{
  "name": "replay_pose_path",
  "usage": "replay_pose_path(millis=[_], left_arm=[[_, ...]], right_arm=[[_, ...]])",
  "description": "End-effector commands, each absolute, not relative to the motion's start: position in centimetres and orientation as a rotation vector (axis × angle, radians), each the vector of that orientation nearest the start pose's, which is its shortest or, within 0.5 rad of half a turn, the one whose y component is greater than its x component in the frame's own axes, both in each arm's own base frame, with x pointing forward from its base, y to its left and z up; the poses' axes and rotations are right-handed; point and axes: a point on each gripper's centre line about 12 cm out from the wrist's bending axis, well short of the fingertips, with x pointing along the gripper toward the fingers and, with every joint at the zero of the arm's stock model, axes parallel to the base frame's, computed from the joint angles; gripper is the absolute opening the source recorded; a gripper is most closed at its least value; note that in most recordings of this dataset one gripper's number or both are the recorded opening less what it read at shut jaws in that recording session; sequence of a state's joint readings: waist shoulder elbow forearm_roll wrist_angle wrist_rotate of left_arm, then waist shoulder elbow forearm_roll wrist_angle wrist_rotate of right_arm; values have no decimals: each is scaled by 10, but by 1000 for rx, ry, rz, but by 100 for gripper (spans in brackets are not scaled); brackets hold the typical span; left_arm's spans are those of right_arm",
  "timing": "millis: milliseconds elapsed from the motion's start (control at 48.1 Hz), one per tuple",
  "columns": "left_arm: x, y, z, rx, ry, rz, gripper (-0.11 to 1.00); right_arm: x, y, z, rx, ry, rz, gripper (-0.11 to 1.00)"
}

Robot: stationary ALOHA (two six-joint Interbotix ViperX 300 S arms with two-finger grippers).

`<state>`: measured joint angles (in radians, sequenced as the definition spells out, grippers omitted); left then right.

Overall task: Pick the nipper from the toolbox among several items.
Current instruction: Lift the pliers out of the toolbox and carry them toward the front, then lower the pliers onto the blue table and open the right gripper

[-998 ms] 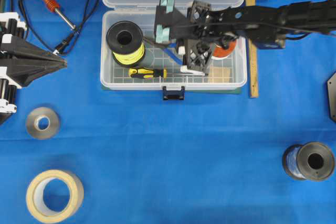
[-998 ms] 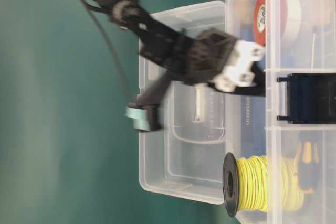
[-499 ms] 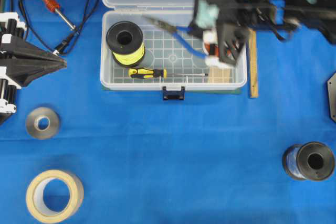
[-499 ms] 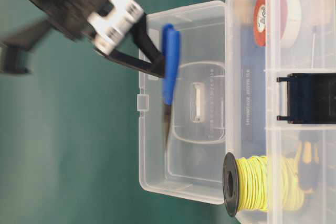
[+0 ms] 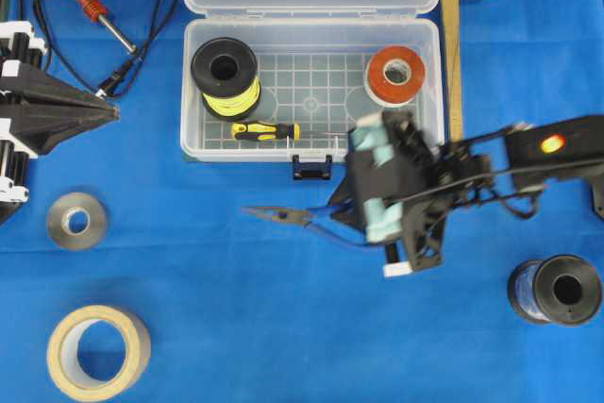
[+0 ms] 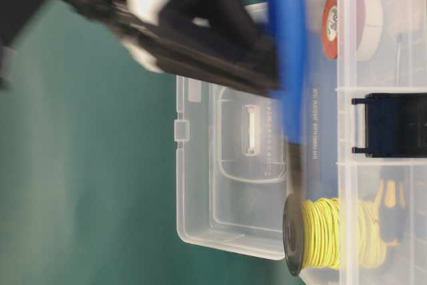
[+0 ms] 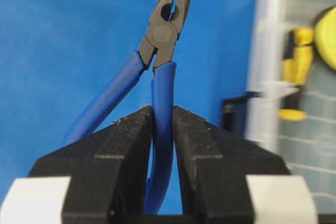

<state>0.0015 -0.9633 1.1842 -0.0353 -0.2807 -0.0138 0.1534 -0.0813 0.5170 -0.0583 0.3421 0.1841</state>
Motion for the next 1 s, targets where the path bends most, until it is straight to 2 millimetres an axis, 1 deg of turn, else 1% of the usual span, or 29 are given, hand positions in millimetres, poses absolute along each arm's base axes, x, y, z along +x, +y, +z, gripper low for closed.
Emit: replay_pose_path(millis=[0, 166, 249, 312, 499, 665, 686, 727, 831, 852, 894, 935, 977], left_arm=[[200, 2, 291, -51, -69, 13, 0], [199, 2, 290, -51, -65, 13, 0], [199, 2, 290, -51, -66, 13, 0], [199, 2, 290, -51, -66, 13, 0], [199, 2, 288, -51, -62, 13, 0], [199, 2, 287, -51, -58, 13, 0], [199, 2, 287, -51, -57, 14, 0], [199, 2, 287, -51, -57, 14, 0], [199, 2, 287, -51, -57, 14, 0], [199, 2, 287, -51, -57, 14, 0], [199, 2, 286, -52, -54, 15, 0], [199, 2, 286, -51, -52, 13, 0], [198, 2, 286, -51, -52, 13, 0]], right_arm=[[395, 69, 211, 81, 775, 90, 13], [408, 78, 167, 150, 837, 67, 13], [412, 80, 147, 177, 863, 53, 13], [416, 82, 137, 195, 873, 44, 13], [420, 84, 120, 223, 906, 25, 13], [419, 83, 119, 231, 930, 11, 14], [419, 82, 120, 232, 933, 9, 16], [419, 82, 123, 227, 938, 8, 26], [415, 77, 141, 220, 935, 2, 58], [414, 76, 147, 219, 927, 2, 65], [412, 74, 159, 215, 909, 4, 76], [408, 73, 176, 209, 878, 11, 83], [405, 71, 191, 203, 848, 15, 83]])
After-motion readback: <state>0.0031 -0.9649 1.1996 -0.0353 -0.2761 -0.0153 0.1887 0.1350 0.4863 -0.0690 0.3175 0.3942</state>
